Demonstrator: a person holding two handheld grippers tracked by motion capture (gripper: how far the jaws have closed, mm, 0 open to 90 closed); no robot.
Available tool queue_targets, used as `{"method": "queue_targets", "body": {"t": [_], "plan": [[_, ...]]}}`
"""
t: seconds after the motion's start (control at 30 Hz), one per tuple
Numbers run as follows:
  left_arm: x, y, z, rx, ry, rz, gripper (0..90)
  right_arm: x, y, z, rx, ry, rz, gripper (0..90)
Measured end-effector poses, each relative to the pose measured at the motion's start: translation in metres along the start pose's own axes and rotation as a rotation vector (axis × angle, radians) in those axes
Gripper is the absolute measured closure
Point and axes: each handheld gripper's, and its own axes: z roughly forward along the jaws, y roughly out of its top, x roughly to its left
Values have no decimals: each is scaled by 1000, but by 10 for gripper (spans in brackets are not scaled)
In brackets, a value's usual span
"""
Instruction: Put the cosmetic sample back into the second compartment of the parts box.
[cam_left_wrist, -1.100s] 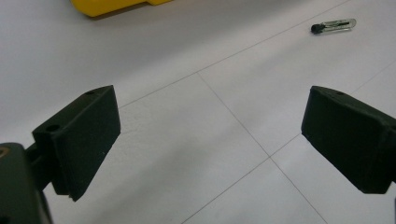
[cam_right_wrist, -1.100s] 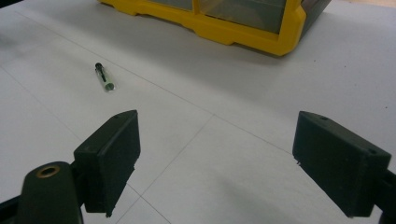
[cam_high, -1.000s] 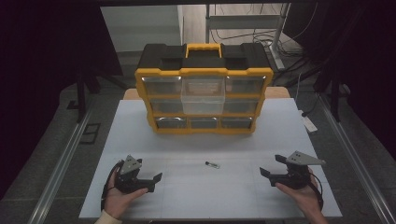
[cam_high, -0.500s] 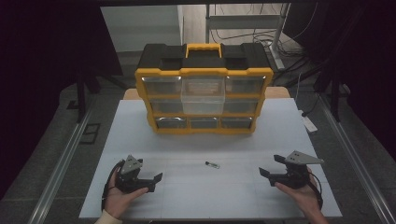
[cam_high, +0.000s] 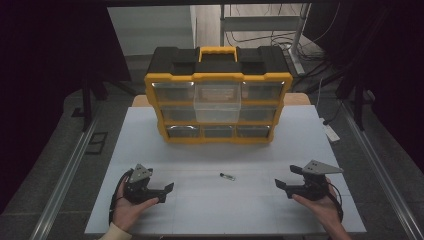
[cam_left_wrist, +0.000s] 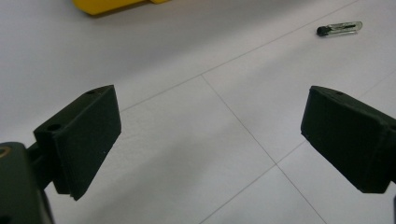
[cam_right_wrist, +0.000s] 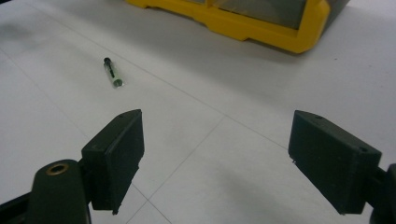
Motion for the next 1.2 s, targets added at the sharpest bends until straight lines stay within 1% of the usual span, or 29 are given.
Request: {"method": "queue_targets", "body": {"t": [0.07,0.33,0.43,0.6,0.97,1.07,1.2], "plan": [[-1,0,-1,-2,2,-2,56,0,0,1,9,5,-10,187],[-3,-1,0,1,-6,11,57,1,5,0,15,10,-11,190],[-4,-1,-1,-6,-12,10,57,3,9,-1,14,15,-13,190],[-4,-1,-2,-7,-15,18,59,7,19,0,13,19,-29,195],[-3,1,-2,-13,-17,27,62,12,32,8,28,39,-51,195],[-4,1,-3,-17,-20,24,64,16,37,10,30,45,-58,194],[-4,1,-3,-17,-19,28,65,23,43,16,43,55,-82,193]]}}
